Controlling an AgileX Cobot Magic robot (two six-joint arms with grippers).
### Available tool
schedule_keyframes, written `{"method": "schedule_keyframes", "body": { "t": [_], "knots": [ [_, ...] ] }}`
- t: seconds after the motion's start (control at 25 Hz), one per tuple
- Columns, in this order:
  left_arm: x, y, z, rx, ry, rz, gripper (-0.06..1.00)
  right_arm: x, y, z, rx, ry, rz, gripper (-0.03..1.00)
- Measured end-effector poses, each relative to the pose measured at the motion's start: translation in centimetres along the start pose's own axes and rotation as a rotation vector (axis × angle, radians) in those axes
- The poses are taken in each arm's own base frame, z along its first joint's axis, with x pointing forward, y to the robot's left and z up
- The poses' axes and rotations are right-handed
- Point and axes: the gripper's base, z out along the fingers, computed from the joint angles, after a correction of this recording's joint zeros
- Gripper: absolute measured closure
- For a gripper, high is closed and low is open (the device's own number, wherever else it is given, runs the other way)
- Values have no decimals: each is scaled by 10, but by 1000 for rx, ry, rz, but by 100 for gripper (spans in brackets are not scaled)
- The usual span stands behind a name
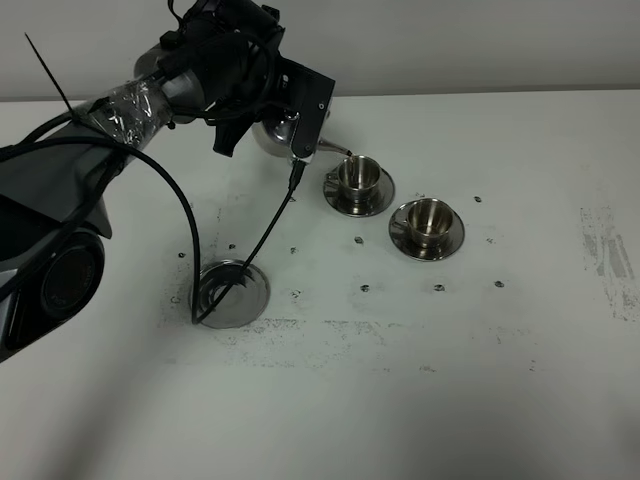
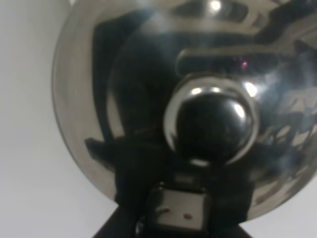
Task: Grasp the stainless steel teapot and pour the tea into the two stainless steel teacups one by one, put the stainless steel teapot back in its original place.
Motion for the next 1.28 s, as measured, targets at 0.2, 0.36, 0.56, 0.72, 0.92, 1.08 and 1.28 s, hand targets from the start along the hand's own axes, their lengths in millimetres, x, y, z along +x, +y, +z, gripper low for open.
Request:
{"method": "schedule_keyframes", "body": {
  "t": [0.2,0.36,0.56,0.72,0.92,1.08,1.28],
  "knots": [
    [0,1,0,-10,-1,2,77,0,0,0,1,0,0,38],
    [0,2,0,-20,0,5,77,0,0,0,2,0,-1,38],
    [1,3,0,-31,14,17,77,0,0,0,2,0,-1,38],
    [1,3,0,-35,14,19,77,0,0,0,2,0,-1,38],
    [1,4,0,-42,17,22,77,0,0,0,2,0,-1,38],
    [2,4,0,-49,20,40,77,0,-1,0,7,1,-4,38],
    [2,5,0,-54,26,51,77,0,-1,0,7,1,-4,38]
  ]
}}
